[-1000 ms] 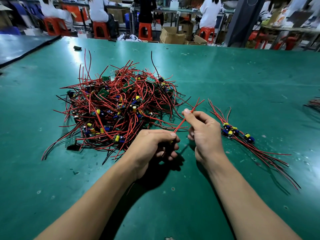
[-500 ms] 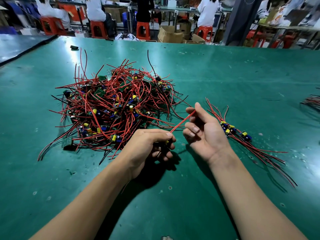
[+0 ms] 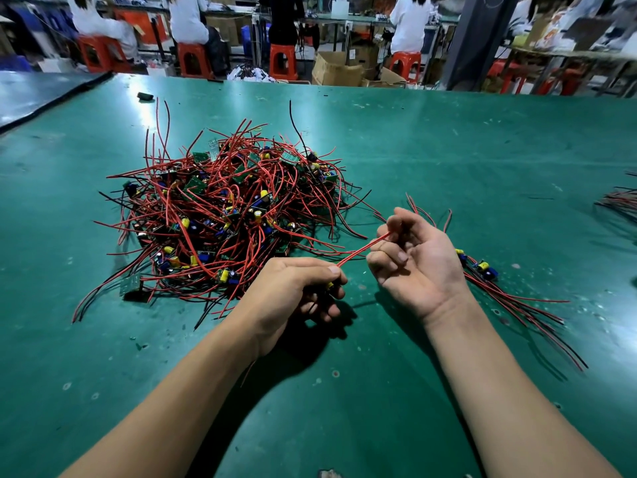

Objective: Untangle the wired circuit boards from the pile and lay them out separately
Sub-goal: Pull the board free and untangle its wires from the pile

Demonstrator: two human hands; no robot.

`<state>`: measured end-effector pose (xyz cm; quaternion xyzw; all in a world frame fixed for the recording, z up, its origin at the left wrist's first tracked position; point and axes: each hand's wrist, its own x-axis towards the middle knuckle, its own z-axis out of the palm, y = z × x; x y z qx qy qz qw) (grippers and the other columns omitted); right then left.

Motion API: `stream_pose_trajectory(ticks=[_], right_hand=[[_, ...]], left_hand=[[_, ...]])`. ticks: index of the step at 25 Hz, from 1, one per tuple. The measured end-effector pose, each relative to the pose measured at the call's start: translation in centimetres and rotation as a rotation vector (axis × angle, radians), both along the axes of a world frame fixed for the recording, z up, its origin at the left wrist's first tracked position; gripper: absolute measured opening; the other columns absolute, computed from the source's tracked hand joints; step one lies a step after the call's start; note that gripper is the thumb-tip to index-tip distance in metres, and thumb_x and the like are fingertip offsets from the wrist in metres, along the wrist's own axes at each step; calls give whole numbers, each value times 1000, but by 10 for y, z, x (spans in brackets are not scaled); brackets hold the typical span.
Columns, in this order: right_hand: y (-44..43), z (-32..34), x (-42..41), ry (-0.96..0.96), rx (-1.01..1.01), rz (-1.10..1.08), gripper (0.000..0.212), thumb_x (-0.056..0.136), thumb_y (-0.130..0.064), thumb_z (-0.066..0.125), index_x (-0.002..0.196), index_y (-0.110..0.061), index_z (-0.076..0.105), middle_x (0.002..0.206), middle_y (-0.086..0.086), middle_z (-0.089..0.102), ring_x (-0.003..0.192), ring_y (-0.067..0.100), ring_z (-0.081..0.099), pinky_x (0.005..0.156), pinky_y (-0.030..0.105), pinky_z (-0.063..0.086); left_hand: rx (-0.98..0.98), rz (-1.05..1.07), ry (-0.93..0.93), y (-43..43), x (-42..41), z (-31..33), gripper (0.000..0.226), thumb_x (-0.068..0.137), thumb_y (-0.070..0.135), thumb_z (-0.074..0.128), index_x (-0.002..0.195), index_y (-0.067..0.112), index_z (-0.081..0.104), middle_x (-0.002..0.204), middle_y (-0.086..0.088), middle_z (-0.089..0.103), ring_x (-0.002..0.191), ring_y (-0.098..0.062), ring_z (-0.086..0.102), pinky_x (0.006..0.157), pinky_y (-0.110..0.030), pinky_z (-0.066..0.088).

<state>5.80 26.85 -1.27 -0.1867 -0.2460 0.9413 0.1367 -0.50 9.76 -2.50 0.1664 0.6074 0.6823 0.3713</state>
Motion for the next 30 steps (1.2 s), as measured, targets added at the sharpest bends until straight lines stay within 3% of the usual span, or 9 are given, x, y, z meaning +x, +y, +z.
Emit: stream_pose_trajectory(ticks=[8, 12, 17, 19, 23, 26, 30], right_hand=[[3, -8, -5, -26, 41, -52, 47, 99, -25, 54, 59, -6, 70, 61, -2, 42, 37, 7, 26, 37, 18, 23], [2, -23, -8, -157, 633, -313, 33, 99, -25, 62, 73, -11, 76, 56, -8, 48, 40, 5, 29, 40, 17, 24], [4, -31, -11, -176, 844, -561, 21, 92, -17, 72, 73, -11, 73, 55, 3, 43, 45, 11, 28, 45, 24, 23], [1, -33, -14, -201, 829, -581, 21, 92, -18, 72, 73, -9, 71, 61, 9, 46, 46, 11, 28, 44, 26, 22], [7, -30, -14, -212, 617, -664, 28, 98, -18, 64, 72, -8, 67, 53, -6, 53, 40, 7, 32, 39, 20, 24], [25, -25, -4, -236, 500, -720, 29, 99, -17, 61, 72, -8, 61, 61, -1, 53, 38, 5, 33, 37, 19, 25], [15, -27, -4, -249, 570, -535, 29, 100, -22, 61, 77, -6, 66, 60, -2, 45, 38, 5, 32, 38, 19, 24]], left_hand=[[-49, 19, 50, 0, -2, -2, 16, 86, 3, 65, 74, 0, 74, 67, -15, 66, 52, -26, 59, 50, -25, 50], [-51, -17, 24, -4, -1, -1, 14, 87, 5, 65, 78, -2, 74, 67, -16, 67, 52, -25, 59, 52, -25, 49], [-88, -95, 33, -6, 0, 3, 16, 88, 8, 64, 76, 4, 75, 67, -15, 66, 51, -24, 59, 53, -27, 42], [-94, -82, 40, -4, 0, 2, 16, 88, 8, 64, 76, 4, 75, 66, -15, 67, 50, -23, 58, 53, -27, 40], [-111, -91, 57, -5, 0, 4, 17, 86, 5, 63, 73, 1, 73, 64, -16, 65, 47, -24, 53, 48, -25, 39], [-95, -58, 30, -7, -4, 3, 15, 88, 5, 63, 78, -2, 73, 69, -17, 67, 51, -23, 57, 50, -25, 45], [-37, 21, -16, -4, -4, 0, 16, 92, 6, 61, 94, -6, 71, 78, -15, 71, 56, -22, 63, 52, -24, 52]])
